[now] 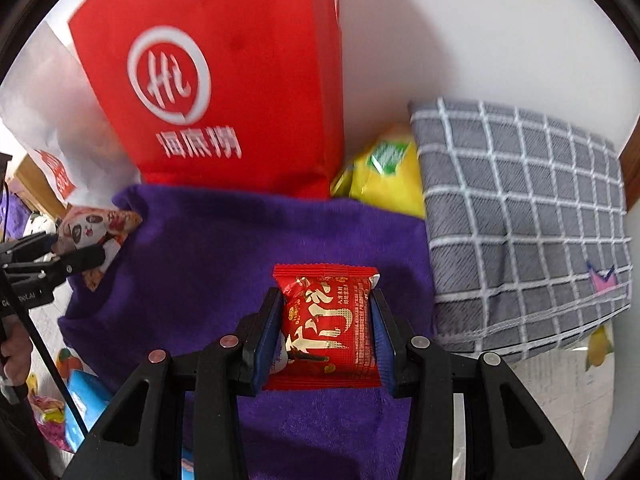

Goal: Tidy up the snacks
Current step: 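Carry both packets onto the purple towel and open both grippers, then withdraw both grippers from the towel back toward the snack pile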

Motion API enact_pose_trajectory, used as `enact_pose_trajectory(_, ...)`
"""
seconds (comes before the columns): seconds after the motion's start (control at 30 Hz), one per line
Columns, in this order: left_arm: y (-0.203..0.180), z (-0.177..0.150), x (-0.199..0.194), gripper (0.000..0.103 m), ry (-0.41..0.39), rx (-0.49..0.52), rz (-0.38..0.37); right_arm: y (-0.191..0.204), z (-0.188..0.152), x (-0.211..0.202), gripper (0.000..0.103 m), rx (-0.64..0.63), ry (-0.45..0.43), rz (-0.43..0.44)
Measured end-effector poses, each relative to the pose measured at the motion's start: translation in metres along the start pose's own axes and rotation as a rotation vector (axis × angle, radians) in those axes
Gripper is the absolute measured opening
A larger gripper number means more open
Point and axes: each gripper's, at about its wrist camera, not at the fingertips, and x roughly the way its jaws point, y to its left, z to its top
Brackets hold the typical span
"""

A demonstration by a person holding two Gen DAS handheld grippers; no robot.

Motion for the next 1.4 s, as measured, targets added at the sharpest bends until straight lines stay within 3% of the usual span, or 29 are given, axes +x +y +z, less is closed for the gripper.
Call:
enact_pose_trajectory(0.33, 0.006, 0.004, 0.031, 0.056, 0.059, -0.009, -0.021, 0.001, -0.008, 0.024, 0.042, -0.004, 0.054, -0.031)
enact_pose_trajectory(0.6, 0.006, 0.005, 0.038, 0.057, 0.053, -0.003, -0.023, 0.008, -0.008, 0.042, 0.043, -0.001, 0.081, -0.063)
enact_pose_trajectory(0.67, 0.003, 0.006, 0.039, 0.058, 0.056, 0.011, -0.023, 0.013, -0.005, 0.046, 0.044, -0.008, 0.078, -0.059)
enact_pose_trajectory(0.77, 0.0, 0.007, 0.039, 0.07, 0.054, 0.013, -0.023, 0.018, -0.006, 0.046, 0.061, -0.034, 0.082, -0.036)
enact_pose_trajectory(0.83, 0.001, 0.007, 0.036, 0.077, 0.046, -0.003, -0.053, 0.021, -0.005, 0.039, 0.064, -0.056, 0.067, -0.038)
enact_pose_trajectory(0.97, 0.005, 0.006, 0.022, 0.08, 0.04, -0.033, -0.078, 0.027, -0.003, 0.018, 0.068, -0.074, 0.022, -0.046)
enact_pose_trajectory(1.2, 0.004, -0.01, -0.031, 0.081, -0.033, -0.004, -0.015, 0.038, 0.002, -0.047, 0.068, -0.066, -0.061, -0.043)
enact_pose_trajectory(1.4, -0.003, -0.039, -0.083, 0.081, -0.098, -0.005, -0.012, 0.044, -0.026, -0.116, 0.076, -0.03, -0.184, -0.083)
